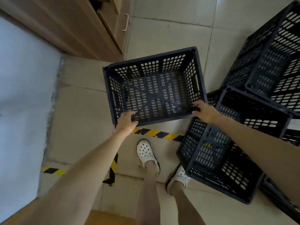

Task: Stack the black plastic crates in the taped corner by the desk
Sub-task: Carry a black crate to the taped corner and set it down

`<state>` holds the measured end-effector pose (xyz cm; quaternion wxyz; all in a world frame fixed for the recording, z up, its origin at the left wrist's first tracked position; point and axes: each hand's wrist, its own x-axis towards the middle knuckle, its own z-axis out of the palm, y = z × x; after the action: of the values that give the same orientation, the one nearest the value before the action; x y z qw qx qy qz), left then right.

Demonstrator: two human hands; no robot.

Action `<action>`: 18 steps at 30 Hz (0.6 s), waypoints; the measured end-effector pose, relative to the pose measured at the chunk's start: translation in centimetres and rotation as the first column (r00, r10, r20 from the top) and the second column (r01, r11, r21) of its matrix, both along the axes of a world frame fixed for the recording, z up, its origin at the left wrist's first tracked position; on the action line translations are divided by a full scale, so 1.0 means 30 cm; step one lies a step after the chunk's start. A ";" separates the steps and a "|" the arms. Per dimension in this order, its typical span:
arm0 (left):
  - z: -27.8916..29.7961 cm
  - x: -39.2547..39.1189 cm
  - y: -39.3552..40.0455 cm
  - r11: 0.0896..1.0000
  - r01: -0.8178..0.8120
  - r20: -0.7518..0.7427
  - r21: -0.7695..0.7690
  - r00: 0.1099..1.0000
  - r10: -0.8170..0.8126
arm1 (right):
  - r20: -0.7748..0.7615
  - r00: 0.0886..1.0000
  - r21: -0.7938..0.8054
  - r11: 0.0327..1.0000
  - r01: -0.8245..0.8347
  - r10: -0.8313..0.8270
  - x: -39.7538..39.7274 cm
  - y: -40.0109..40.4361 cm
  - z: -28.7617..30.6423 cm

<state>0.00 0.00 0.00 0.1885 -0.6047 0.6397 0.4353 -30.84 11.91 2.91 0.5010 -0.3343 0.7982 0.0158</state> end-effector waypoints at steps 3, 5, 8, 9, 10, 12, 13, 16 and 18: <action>-0.069 0.020 -0.043 0.994 -0.025 0.093 -0.109 0.995 0.036 | -0.035 0.996 -0.010 0.997 0.083 -0.083 -0.040 -0.010 -0.096; -0.106 0.039 -0.068 0.992 -0.057 0.120 -0.115 0.990 0.071 | -0.052 0.990 -0.044 0.991 0.126 -0.128 -0.068 -0.016 -0.164; -0.149 0.058 -0.075 0.987 -0.075 0.157 -0.142 0.983 0.097 | -0.110 0.983 -0.035 0.989 0.144 -0.147 -0.080 -0.014 -0.243; -0.157 0.067 -0.080 0.985 -0.099 0.172 -0.144 0.977 0.123 | -0.130 0.979 -0.020 0.988 0.155 -0.156 -0.081 -0.011 -0.265; -0.170 0.082 -0.086 0.980 -0.146 0.170 -0.135 0.971 0.168 | -0.149 0.975 -0.009 0.986 0.164 -0.163 -0.079 -0.009 -0.285; -0.202 0.116 -0.095 0.958 -0.271 0.100 -0.095 0.955 0.280 | -0.169 0.965 0.014 0.979 0.204 -0.198 -0.075 -0.005 -0.319; -0.220 0.133 -0.101 0.943 -0.326 0.026 -0.073 0.944 0.329 | -0.167 0.959 0.024 0.971 0.237 -0.229 -0.074 -0.005 -0.336; -0.254 0.158 -0.103 0.885 -0.464 -0.164 -0.040 0.877 0.452 | -0.141 0.927 0.008 0.936 0.352 -0.348 -0.070 -0.001 -0.364; -0.261 0.166 -0.108 0.794 -0.607 -0.168 0.004 0.783 0.599 | -0.094 0.886 -0.089 0.890 0.446 -0.454 -0.076 0.007 -0.373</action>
<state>4.98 -3.25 -7.83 -0.0279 -0.7449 0.4366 0.5037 -33.12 12.11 -8.29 0.4341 -0.1547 0.8809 -0.1080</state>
